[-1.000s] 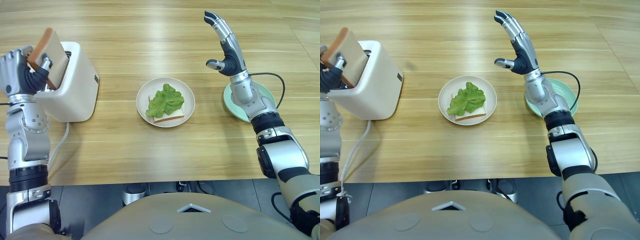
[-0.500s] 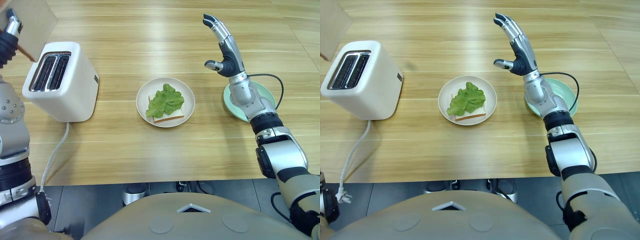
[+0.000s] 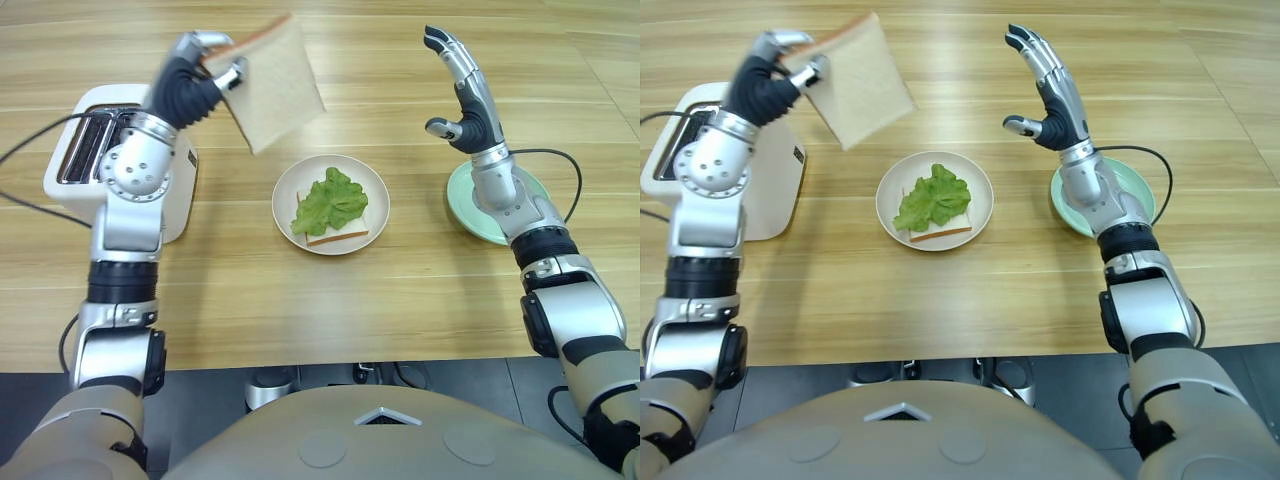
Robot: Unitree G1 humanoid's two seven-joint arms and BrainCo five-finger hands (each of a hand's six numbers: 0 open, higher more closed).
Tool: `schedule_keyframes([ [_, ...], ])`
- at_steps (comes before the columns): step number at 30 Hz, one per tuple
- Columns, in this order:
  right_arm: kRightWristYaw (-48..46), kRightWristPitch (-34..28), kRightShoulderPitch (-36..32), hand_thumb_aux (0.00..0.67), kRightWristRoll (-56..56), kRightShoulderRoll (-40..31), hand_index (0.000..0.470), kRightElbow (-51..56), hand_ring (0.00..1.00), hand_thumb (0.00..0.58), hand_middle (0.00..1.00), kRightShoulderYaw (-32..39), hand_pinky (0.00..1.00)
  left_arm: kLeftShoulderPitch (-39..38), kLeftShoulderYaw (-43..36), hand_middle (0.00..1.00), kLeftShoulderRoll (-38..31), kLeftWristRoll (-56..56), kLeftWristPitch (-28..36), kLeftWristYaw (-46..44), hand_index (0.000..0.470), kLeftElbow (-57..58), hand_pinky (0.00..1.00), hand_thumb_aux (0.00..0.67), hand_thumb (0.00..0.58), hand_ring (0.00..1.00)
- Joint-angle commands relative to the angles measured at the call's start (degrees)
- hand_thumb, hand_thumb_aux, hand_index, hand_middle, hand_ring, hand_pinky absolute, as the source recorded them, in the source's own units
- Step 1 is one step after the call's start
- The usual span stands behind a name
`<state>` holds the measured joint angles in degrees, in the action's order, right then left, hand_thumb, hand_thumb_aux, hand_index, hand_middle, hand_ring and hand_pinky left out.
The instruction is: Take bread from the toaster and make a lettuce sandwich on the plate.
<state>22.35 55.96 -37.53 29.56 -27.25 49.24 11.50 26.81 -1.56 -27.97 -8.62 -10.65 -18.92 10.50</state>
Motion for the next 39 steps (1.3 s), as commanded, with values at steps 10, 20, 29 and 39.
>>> schedule_keyframes([
  [10, -13.6, 4.9, 4.3, 0.000, -2.3, 0.1, 0.000, -0.9, 0.00, 0.000, 0.00, 3.1, 0.00, 9.2, -5.5, 1.00, 8.8, 8.2, -0.4, -21.0, 0.460, 26.3, 1.00, 0.670, 0.580, 1.00],
  [20, -20.6, 5.2, 6.7, 0.000, 1.7, 1.9, 0.000, -2.5, 0.00, 0.000, 0.00, 8.5, 0.00, 14.6, -5.0, 1.00, 12.4, 7.1, -1.4, -20.9, 0.460, 41.1, 1.00, 0.670, 0.580, 1.00],
  [29, -23.6, 3.6, 8.5, 0.000, 4.7, 1.7, 0.000, -5.5, 0.00, 0.000, 0.00, 11.5, 0.00, 15.1, -5.2, 1.00, 13.1, 5.3, -1.9, -18.7, 0.460, 47.4, 1.00, 0.670, 0.580, 1.00],
  [39, -25.2, 2.6, 8.4, 0.000, 4.8, 2.1, 0.000, -6.2, 0.00, 0.000, 0.00, 12.5, 0.00, 15.4, -5.9, 1.00, 14.3, 3.8, -2.9, -18.5, 0.460, 49.2, 1.00, 0.670, 0.580, 1.00],
])
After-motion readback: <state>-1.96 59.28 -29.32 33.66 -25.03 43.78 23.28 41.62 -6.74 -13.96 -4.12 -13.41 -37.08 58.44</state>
